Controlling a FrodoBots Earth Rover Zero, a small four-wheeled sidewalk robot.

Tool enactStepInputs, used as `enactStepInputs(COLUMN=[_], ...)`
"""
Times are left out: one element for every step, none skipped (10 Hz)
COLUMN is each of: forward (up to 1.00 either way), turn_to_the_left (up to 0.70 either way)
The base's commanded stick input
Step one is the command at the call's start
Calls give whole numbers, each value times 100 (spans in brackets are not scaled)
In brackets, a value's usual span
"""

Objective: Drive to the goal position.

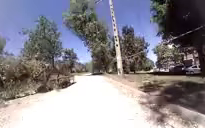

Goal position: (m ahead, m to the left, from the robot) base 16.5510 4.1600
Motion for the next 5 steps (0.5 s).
enactStepInputs(forward=[85, 85, 85, 85, 85], turn_to_the_left=[0, 0, 0, 0, 0])
